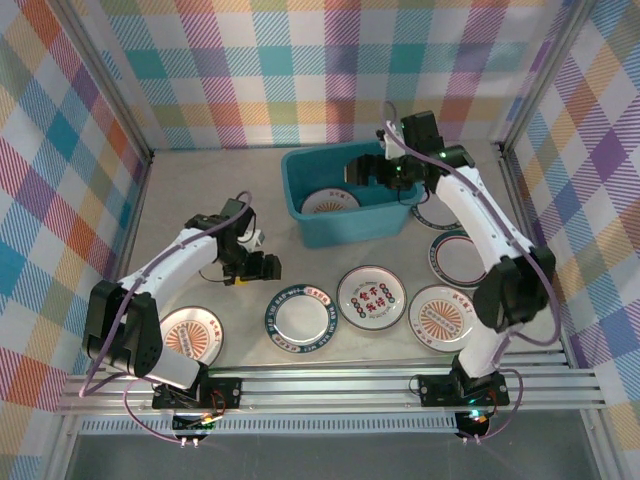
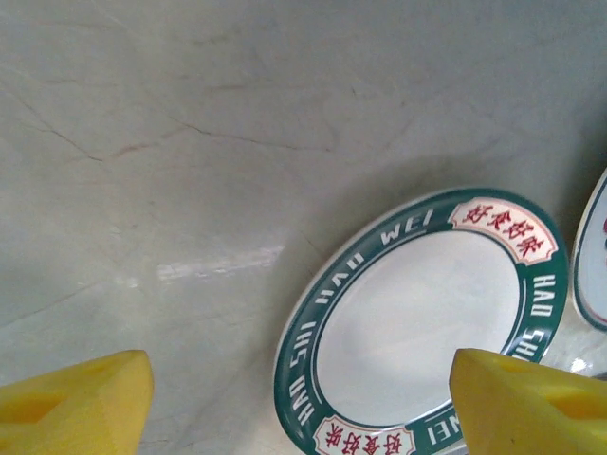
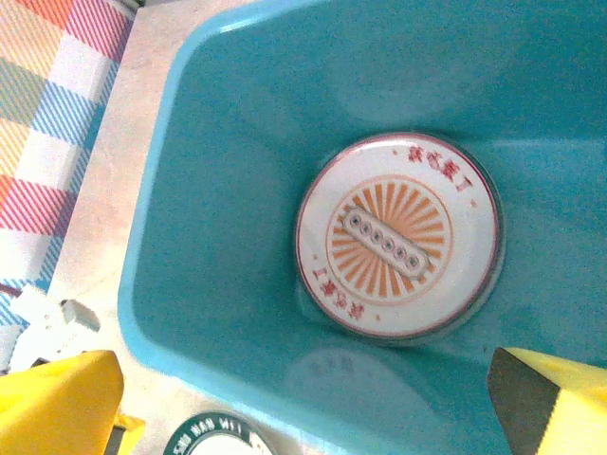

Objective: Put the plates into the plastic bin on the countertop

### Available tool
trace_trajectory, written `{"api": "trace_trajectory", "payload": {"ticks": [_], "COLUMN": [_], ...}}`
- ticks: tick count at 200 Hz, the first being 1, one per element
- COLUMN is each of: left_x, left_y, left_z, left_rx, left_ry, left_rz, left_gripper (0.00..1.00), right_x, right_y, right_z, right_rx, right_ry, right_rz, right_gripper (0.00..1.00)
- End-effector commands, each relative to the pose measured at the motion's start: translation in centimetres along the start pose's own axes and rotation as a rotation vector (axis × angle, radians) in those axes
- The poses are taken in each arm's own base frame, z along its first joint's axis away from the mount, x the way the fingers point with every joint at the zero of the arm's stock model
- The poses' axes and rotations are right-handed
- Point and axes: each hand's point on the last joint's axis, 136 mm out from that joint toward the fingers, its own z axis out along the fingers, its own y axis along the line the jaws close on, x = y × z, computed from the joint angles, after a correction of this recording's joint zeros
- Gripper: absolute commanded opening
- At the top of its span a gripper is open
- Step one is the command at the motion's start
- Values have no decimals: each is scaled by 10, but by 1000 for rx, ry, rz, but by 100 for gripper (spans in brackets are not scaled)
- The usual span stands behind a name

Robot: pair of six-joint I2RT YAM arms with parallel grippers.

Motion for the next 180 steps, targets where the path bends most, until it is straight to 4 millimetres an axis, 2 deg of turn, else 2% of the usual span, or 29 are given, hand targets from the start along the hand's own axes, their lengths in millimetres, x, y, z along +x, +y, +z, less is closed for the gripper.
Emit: {"api": "trace_trajectory", "payload": {"ticks": [1, 38, 61, 109, 144, 180], "left_x": [4, 6, 17, 38, 47, 47], "left_y": [-5, -8, -4, -2, -1, -6], "left_z": [4, 7, 14, 35, 53, 69], "left_rx": [4, 11, 4, 20, 35, 72], "left_ry": [-5, 4, 35, 104, 131, 147], "left_rz": [10, 10, 11, 18, 24, 33], "left_gripper": [81, 81, 80, 77, 76, 73], "right_x": [3, 12, 11, 24, 32, 43], "right_y": [5, 0, 3, 7, 12, 14], "right_z": [-4, 6, 0, -10, -23, -35], "right_rx": [-18, -11, -19, -38, -51, -51], "right_ry": [-54, 11, -11, -10, -24, -33], "right_rz": [-9, -3, -15, -2, 6, 13], "right_gripper": [99, 99, 99, 99, 99, 99]}}
